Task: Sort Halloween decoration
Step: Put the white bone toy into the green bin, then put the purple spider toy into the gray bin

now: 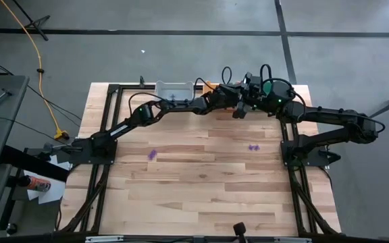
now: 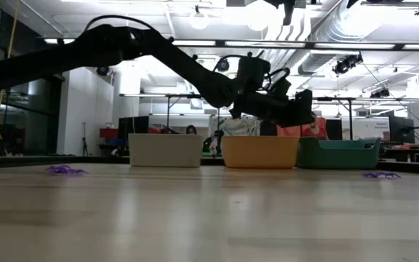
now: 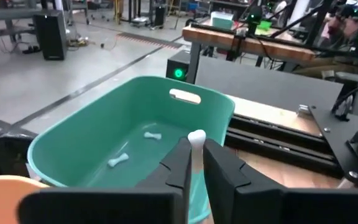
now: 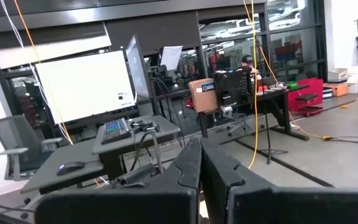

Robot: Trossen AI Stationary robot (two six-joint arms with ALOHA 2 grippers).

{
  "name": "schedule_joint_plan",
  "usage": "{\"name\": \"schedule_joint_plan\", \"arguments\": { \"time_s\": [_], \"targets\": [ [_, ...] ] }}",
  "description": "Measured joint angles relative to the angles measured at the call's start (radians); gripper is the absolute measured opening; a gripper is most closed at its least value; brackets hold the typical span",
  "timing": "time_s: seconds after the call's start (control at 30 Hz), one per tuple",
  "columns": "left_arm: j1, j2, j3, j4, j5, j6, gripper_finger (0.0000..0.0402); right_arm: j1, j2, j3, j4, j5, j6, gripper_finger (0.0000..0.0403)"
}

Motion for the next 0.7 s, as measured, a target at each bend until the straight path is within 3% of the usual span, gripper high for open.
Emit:
{"name": "schedule_joint_plan", "arguments": {
  "time_s": [0.37,0.5,0.7],
  "targets": [
    [0.013,-0.040,0.000,-0.068,0.010,-0.031,0.0137,0.000,0.000,0.000,0.001,0.000,-0.004,0.0000],
    [0.037,-0.131,0.000,-0.243,0.086,-0.030,0.0159,0.000,-0.001,0.000,0.056,0.000,-0.004,0.0000],
    [0.093,-0.306,0.000,-0.570,0.177,0.065,0.0160,0.000,-0.002,0.000,0.152,0.000,-0.071,0.0000]
  ]
}}
